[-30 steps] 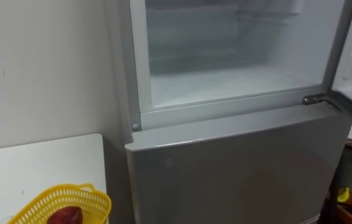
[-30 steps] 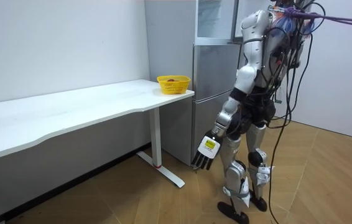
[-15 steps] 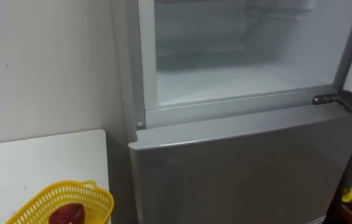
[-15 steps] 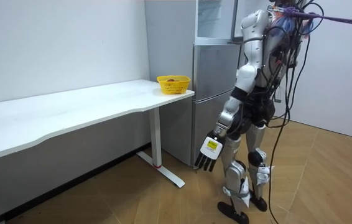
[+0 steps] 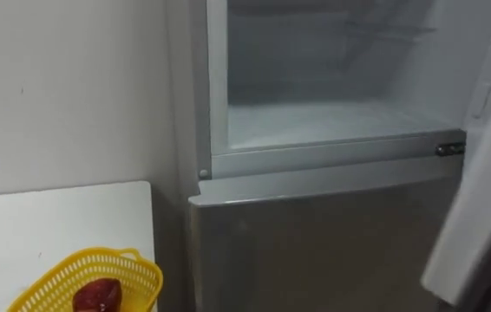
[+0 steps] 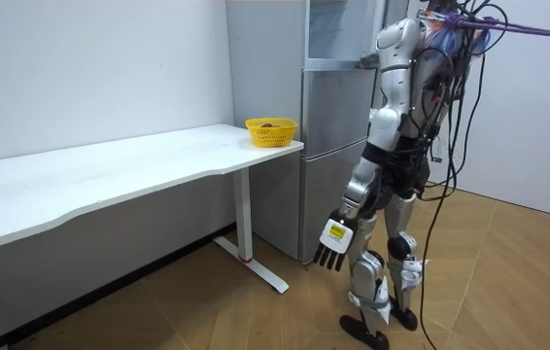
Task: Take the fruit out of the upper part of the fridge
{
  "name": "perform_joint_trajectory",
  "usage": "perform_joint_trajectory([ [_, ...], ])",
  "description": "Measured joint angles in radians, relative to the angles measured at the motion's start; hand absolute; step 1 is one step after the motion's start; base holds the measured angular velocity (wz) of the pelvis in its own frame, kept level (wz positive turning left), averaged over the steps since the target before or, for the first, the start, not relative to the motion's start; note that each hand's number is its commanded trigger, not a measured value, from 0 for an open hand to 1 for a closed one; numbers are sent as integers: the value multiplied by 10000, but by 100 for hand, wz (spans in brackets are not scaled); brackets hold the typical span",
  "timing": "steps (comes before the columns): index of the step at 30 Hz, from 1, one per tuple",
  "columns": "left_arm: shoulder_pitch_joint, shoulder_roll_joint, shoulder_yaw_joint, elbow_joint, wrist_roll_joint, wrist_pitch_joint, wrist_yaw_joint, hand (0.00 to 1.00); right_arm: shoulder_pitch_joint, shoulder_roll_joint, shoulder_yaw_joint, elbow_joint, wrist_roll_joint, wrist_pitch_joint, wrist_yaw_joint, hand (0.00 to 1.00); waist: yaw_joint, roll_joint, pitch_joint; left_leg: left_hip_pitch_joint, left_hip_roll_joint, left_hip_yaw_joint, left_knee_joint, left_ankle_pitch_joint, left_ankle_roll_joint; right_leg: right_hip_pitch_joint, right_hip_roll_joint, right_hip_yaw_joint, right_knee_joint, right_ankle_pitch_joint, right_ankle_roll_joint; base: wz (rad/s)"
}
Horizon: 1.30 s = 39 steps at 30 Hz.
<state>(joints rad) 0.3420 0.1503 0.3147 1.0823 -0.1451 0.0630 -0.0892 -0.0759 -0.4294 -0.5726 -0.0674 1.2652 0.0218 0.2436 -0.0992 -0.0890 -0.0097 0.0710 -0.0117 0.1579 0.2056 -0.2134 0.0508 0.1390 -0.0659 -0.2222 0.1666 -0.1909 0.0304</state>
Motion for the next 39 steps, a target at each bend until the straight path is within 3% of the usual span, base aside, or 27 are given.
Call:
perform_joint_trajectory([
  [3, -42, 9, -174, 8, 15, 11, -2, 0, 0, -2, 77, -199, -75, 12, 3, 0, 151, 95, -31, -63, -5, -1, 4, -8, 12, -6, -9, -7, 30, 12, 12, 0],
  [10, -231, 5, -249, 3, 38, 151, -6, 0, -32, 0, 630, -203, -150, 50, 16, 0, 411, 244, 50, -85, -3, -92, 8, -4, 7, 42, -16, -151, 26, 14, 11, 5],
  [16, -409, 16, -483, -49, 17, 232, -22, 0, -31, 6, 1023, 5, -142, 425, 453, 0, 507, 348, 76, -218, -3, -236, 100, -2, 2, 22, -16, -315, 24, 14, 11, 8],
  [24, -428, 58, -551, -81, 13, 233, -3, 0, -32, 21, 1201, 250, -45, 441, 736, 0, 525, 226, 47, -258, -5, -278, 187, 1, 1, 35, -19, -367, 34, 19, 3, 0],
  [27, -427, 89, -621, -62, 3, 232, 134, 0, -32, 21, 1201, 549, 37, 446, 786, 0, 552, 139, -8, -263, -6, -314, 227, 1, 2, 67, -19, -412, 39, 20, 1, 4],
  [39, -327, 31, -619, -22, 13, 232, 444, 0, -33, 19, 1182, 916, 3, 451, 526, 0, 538, 91, -3, -241, -21, -491, 313, 12, -12, 197, -14, -547, 39, 23, -4, 4],
])
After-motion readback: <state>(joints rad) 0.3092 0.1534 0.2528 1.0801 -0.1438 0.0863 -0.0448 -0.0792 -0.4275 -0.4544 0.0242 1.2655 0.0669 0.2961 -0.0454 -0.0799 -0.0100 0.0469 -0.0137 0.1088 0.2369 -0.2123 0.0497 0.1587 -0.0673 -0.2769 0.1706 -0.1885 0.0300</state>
